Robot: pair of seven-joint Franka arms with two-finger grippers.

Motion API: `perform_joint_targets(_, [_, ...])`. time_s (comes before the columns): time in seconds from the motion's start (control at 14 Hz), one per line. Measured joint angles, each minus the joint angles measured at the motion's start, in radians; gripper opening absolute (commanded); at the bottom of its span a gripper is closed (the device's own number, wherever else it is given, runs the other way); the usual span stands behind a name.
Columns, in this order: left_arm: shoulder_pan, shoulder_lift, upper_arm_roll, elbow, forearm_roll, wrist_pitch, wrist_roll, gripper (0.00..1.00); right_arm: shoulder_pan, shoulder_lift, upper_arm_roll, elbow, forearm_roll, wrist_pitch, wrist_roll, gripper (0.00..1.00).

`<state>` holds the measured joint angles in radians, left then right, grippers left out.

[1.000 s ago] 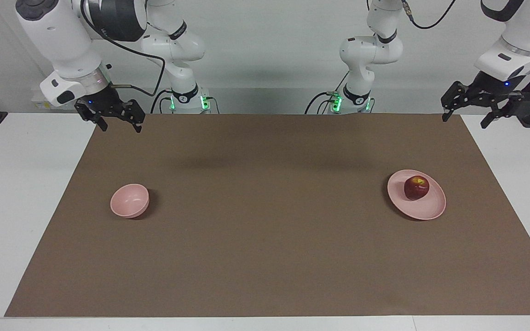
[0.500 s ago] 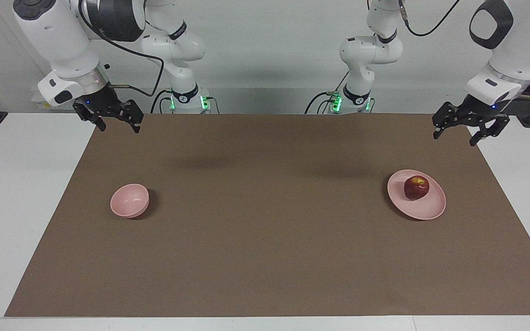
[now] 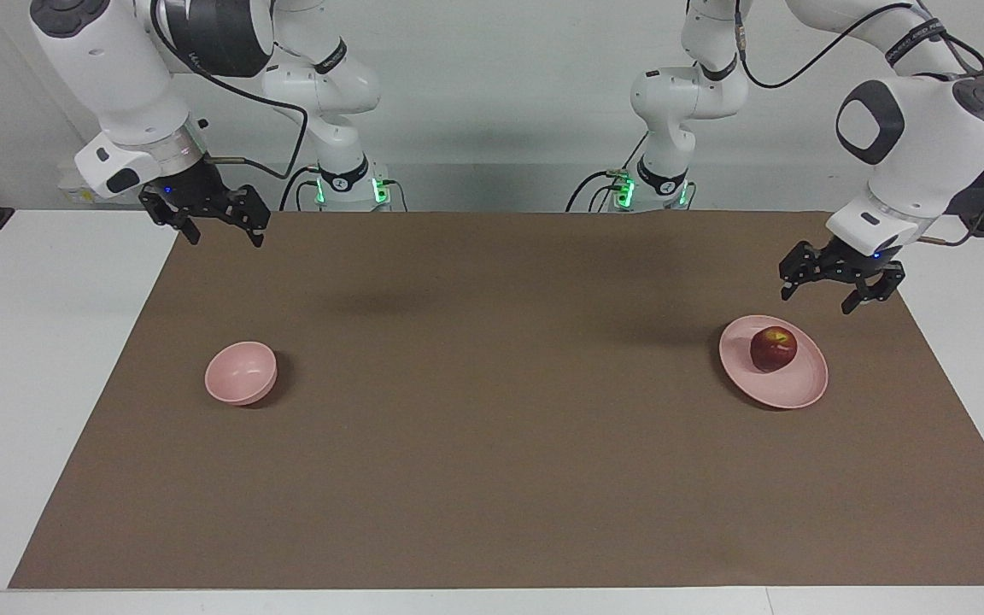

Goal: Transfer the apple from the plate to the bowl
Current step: 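Reach the left gripper down onto the red apple on the plate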

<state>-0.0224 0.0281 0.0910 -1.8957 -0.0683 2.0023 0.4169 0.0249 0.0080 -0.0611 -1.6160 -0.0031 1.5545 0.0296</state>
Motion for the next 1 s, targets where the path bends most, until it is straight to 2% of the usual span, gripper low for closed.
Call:
perform_joint_targets(0.64, [0.02, 0.068, 0.002, -0.228, -0.004, 0.337, 0.008, 1.0, 0.0, 0.0, 0.0, 0.0, 0.0, 0.0, 0.0, 1.0])
perform_joint_targets(1.0, [0.036, 0.083, 0.003, -0.277, -0.104, 0.394, 0.007, 1.0, 0.0, 0.0, 0.0, 0.0, 0.0, 0.0, 0.0, 1.0])
